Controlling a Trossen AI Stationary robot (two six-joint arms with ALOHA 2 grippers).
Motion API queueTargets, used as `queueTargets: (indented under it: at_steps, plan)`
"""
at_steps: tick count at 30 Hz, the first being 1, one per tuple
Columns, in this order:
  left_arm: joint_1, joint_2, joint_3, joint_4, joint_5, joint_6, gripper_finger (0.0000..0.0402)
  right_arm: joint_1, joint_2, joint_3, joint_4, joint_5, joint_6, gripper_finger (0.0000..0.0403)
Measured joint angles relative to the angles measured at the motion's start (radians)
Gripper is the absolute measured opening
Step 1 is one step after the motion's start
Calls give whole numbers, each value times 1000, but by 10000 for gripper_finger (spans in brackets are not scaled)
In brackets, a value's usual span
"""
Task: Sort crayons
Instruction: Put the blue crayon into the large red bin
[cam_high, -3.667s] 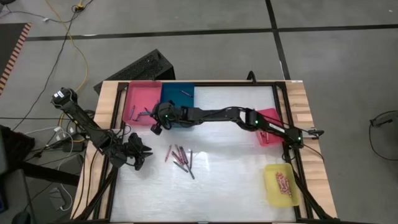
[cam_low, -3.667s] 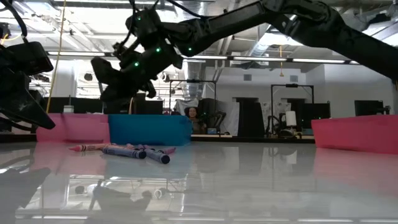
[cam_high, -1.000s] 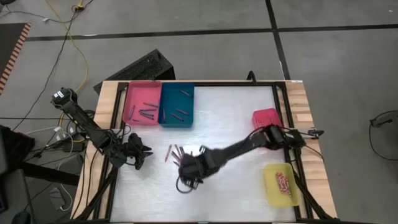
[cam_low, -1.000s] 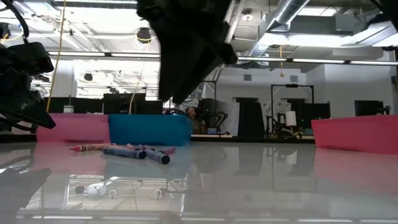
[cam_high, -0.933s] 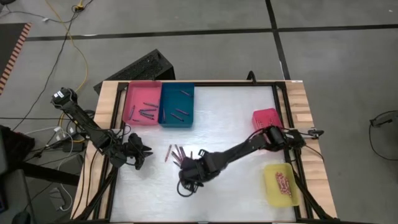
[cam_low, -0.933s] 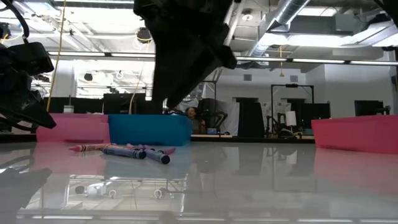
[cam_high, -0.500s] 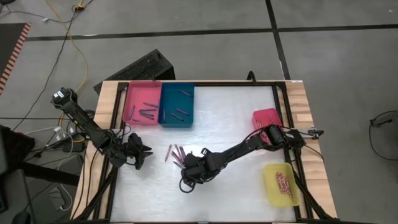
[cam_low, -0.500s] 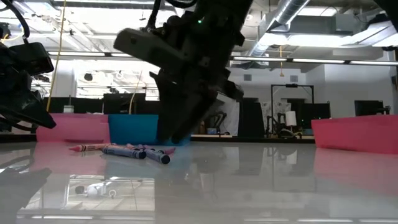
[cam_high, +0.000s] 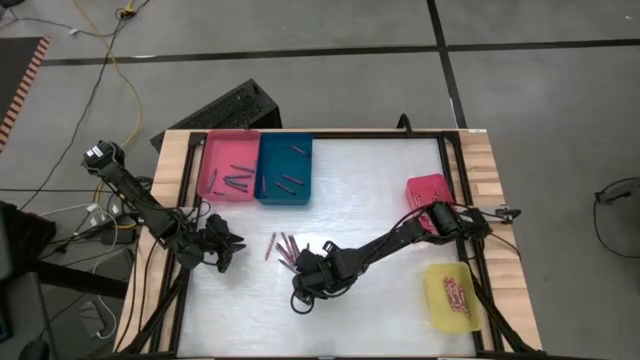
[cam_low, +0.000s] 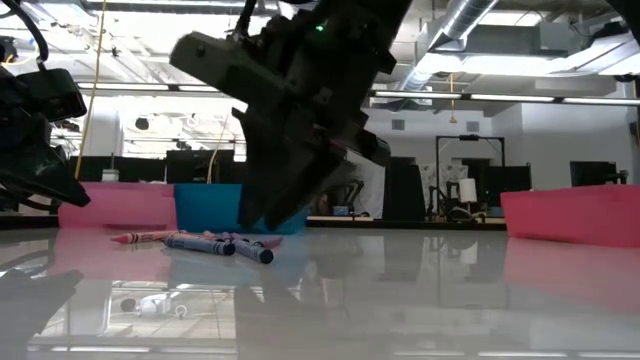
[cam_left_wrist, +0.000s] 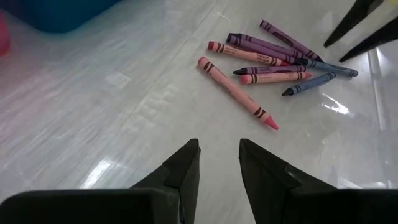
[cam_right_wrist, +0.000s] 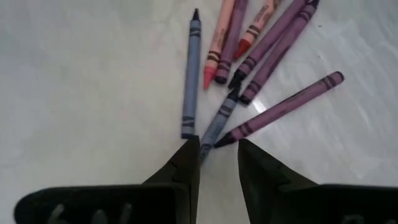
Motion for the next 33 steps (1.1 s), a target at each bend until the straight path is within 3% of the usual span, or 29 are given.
queueTargets:
  at_steps: [10,23,33]
  plan:
    - [0,0,0,0,-3,-4,102,40,3,-1,7,93,48,102]
    - [0,0,0,0,-13,-12,102,55,69,-7,26,119,91,100]
    - [0,0,0,0,-13,-12,102,63,75,-8,28,124,103,26]
